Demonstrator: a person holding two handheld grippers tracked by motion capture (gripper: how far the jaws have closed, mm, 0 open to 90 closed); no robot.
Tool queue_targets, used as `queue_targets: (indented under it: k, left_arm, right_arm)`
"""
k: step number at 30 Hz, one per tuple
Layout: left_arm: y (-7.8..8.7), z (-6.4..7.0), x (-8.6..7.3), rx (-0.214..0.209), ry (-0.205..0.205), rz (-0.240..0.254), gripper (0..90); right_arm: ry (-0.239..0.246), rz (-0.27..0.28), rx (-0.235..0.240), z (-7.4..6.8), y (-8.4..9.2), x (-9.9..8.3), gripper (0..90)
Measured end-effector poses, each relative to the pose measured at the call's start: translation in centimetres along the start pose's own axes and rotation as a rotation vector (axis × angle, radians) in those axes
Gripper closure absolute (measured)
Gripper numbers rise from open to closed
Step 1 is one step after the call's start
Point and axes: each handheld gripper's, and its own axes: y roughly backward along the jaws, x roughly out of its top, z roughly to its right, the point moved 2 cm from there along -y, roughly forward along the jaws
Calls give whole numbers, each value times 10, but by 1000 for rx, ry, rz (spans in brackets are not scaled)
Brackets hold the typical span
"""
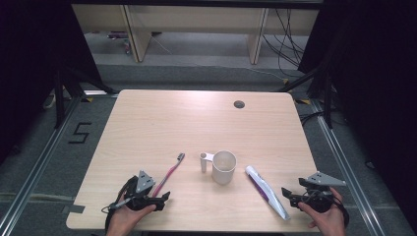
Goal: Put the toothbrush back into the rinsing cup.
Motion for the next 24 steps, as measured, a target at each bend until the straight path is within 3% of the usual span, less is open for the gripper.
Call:
queue_targets:
  k: [11,14,20,24]
  left_arm:
    - [-2,1,8,-31,-7,28,159]
    - [-3,2,12,-31,-25,12,193]
    - [-3,-2,19,-58,-10,27,287]
    - [-2,-9,32,-64,-44,-7,327]
  right_arm:
    - [-5,-7,-5,1,0,0,222]
    - [-5,-8,-4,1,0,0,223]
    - [-8,-17,6,2,0,-1,224]
    - [2,-7,4,2,0,0,224]
